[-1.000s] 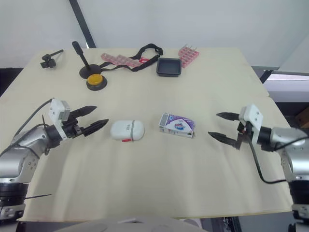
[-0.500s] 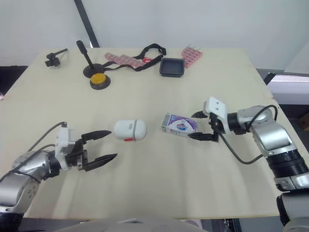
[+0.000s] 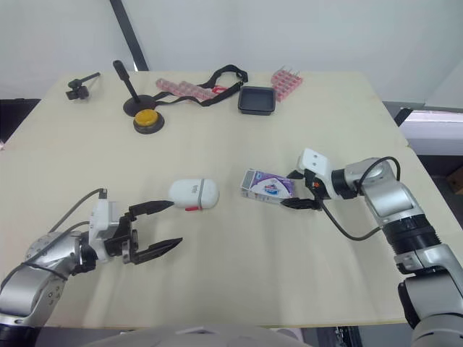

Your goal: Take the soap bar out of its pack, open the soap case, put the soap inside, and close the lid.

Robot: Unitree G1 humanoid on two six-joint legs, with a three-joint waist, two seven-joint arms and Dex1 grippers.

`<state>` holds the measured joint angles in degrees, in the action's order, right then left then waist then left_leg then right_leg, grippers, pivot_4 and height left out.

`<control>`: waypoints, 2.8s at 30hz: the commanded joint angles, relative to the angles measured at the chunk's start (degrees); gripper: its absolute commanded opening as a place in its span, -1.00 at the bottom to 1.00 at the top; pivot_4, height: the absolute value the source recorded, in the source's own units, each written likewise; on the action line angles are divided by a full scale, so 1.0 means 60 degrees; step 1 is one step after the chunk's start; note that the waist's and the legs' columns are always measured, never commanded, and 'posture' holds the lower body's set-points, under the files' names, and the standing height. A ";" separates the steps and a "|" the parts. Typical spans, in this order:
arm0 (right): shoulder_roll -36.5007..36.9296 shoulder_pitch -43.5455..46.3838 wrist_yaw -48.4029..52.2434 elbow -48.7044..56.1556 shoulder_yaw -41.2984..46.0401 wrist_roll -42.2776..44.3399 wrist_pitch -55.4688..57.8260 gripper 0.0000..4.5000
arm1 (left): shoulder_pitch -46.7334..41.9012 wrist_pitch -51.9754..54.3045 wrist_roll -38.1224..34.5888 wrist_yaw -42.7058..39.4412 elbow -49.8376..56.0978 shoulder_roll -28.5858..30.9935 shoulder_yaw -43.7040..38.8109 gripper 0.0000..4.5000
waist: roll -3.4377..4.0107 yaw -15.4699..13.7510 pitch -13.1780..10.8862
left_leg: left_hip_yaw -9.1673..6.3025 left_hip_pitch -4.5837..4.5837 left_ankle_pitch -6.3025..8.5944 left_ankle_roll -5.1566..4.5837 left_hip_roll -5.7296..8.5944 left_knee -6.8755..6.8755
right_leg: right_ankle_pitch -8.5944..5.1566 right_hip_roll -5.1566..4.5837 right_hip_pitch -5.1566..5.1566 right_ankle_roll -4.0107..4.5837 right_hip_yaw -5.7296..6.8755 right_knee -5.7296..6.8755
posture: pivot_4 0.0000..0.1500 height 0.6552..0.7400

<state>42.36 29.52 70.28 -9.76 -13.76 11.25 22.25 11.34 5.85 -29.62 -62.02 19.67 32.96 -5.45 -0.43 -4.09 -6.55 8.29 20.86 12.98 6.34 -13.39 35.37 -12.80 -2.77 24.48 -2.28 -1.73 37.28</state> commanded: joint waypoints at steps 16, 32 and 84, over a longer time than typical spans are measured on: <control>-0.0053 -0.0051 0.0146 -0.0149 0.0204 -0.0178 -0.0586 0.64 | 0.0182 0.0178 -0.0065 0.0258 0.0537 0.0093 0.0029 1.00 | 0.0001 -0.0002 0.0001 | 0.0001 0.0000 0.0000 0.0000 0.0000 0.0007 | 0.0000 0.0003 0.0002 0.0000 -0.0002 0.0005 | 1.00 0.74; -0.0048 -0.0042 0.0104 -0.0233 0.0265 -0.0267 -0.0829 0.01 | 0.0224 0.0325 -0.0086 0.0351 0.0572 0.0140 0.0119 1.00 | 0.0000 -0.0001 0.0002 | 0.0001 -0.0001 0.0000 -0.0001 -0.0001 0.0011 | 0.0000 0.0004 0.0003 0.0000 -0.0003 0.0011 | 1.00 0.74; 0.3085 0.0460 0.1995 0.2136 0.0304 -0.0729 0.0131 0.01 | 0.0053 0.0557 0.0075 0.0425 0.0354 0.0231 0.0531 1.00 | 0.0005 -0.0068 0.0002 | 0.0001 0.0009 0.0003 -0.0005 -0.0007 0.0041 | 0.0000 0.0004 0.0011 0.0001 -0.0010 0.0030 | 1.00 0.74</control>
<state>58.52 32.55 81.49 3.41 -15.40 6.28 24.22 11.81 9.61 -29.05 -59.29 21.23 33.91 -1.73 -0.40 -4.49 -6.54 8.29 20.93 13.00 6.30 -13.43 35.62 -12.80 -2.77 24.55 -2.27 -1.79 37.46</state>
